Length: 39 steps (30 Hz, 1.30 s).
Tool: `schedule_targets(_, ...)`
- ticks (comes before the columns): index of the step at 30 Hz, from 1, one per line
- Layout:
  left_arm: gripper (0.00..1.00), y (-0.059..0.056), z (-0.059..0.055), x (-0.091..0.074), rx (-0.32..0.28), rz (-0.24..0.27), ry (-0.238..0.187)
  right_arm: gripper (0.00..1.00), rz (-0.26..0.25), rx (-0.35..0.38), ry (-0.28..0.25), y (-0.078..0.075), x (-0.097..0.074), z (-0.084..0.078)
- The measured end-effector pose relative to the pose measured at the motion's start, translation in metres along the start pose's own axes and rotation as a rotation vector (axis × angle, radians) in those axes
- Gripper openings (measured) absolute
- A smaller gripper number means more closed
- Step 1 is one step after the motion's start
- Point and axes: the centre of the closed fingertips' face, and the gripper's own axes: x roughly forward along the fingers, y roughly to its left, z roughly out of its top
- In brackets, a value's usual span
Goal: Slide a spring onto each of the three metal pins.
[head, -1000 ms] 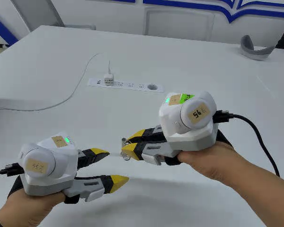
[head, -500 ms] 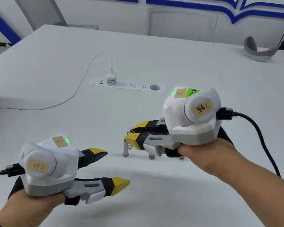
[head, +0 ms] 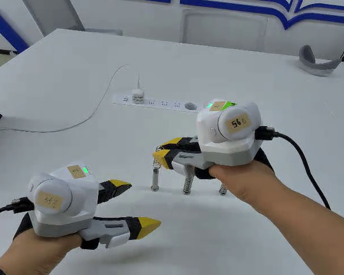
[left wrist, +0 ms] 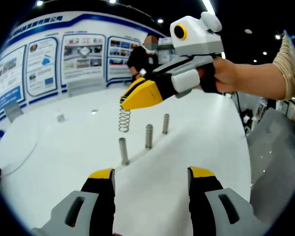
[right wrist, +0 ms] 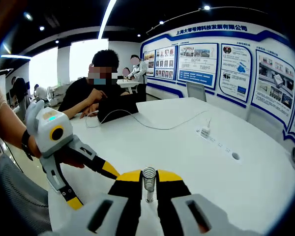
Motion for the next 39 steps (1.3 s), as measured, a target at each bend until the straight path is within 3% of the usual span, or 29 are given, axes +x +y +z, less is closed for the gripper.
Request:
schedule_targets(15, 0.6, 0.004, -0.004, 0.001, -0.01, 0.004, 0.007, 0.12, -0.003, 0.019, 0.038, -0.005, 0.012, -0.015)
schedule_targets(39, 0.6, 0.005, -0.008, 0.002, -0.016, 0.003, 0.018, 0.12, 0.005, 0.036, 0.09, 0.0, 0.027, -0.039)
